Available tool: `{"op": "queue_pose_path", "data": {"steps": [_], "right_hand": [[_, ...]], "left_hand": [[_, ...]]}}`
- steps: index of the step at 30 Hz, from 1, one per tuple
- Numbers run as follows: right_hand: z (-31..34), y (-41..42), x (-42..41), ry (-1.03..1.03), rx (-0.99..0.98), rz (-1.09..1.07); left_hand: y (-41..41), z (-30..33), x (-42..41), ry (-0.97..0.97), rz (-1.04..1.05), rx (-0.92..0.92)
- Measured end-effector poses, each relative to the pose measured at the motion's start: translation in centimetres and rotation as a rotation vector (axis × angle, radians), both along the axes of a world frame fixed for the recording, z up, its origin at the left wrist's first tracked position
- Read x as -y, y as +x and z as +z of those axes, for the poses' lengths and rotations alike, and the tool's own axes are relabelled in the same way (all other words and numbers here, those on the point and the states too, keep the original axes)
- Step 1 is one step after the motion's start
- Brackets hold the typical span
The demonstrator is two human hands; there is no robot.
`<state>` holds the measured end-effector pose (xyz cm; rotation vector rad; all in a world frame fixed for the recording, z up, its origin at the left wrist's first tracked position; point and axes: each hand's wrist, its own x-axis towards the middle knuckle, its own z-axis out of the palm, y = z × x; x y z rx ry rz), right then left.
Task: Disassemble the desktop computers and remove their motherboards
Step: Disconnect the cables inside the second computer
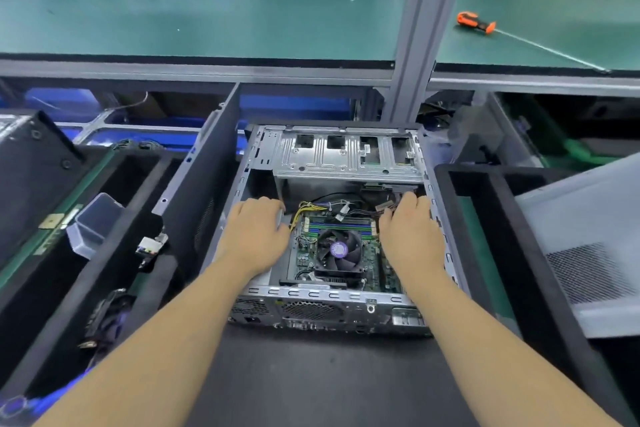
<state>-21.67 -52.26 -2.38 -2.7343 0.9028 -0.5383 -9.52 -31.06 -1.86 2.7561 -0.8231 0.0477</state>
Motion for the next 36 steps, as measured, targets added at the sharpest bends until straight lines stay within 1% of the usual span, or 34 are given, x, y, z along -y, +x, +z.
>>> {"op": "queue_pose_path", "data": {"steps": [1, 2, 3, 4, 6, 7, 12, 16, 24, 27, 30, 33, 34, 36], "right_hand": [[-0.3, -0.1, -0.1, -0.038, -0.038, -0.006], [-0.8, -0.1, 0.1, 0.017, -0.083, -0.047], [-1.0, 0.1, 0.4, 0.134, -0.111, -0.098], [-1.2, 0.3, 0.8, 0.292, -0.118, -0.135], [-1.4, 1.1, 1.5, 0.556, -0.036, -0.182], [-1.3, 1.4, 1.7, 0.624, 0.005, -0.197], [-1.4, 0.9, 2.0, 0.756, 0.111, -0.163], [-1.6, 0.4, 2.2, 0.769, 0.136, -0.143], [-2.0, 0.6, 2.2, 0.882, 0.186, -0.163], [-2.0, 0.7, 2.4, 0.843, 0.154, -0.158], [-1.6, 0.8, 2.4, 0.743, 0.070, -0.139], [-1.6, 0.6, 2.4, 0.683, 0.053, -0.130], [-1.6, 0.7, 2.5, 0.704, 0.067, -0.141], [-1.5, 1.0, 2.6, 0.820, 0.148, -0.168]], "left_hand": [[-0.2, 0.0, -0.3, -0.011, -0.003, 0.001], [-0.4, 0.0, -0.5, -0.015, -0.009, 0.003], [-0.7, 0.0, -0.8, -0.017, -0.013, 0.003], [-1.0, 0.1, -1.0, -0.023, -0.013, 0.007], [-1.4, 0.2, -1.0, -0.035, 0.003, 0.029], [-1.6, 0.4, -0.9, -0.033, 0.017, 0.035], [-1.8, 0.3, -0.3, -0.007, 0.046, 0.071], [-1.9, 0.2, 0.0, -0.023, 0.064, 0.076], [-1.7, -0.3, 0.1, -0.038, 0.082, 0.079], [-1.7, -0.3, 0.1, -0.042, 0.070, 0.105], [-1.8, -0.4, 0.1, -0.038, 0.068, 0.129], [-2.5, -0.9, -0.1, -0.017, 0.088, 0.151], [-2.7, -1.0, -0.2, -0.006, 0.101, 0.159], [-2.9, -1.2, -0.3, 0.022, 0.110, 0.168]]}}
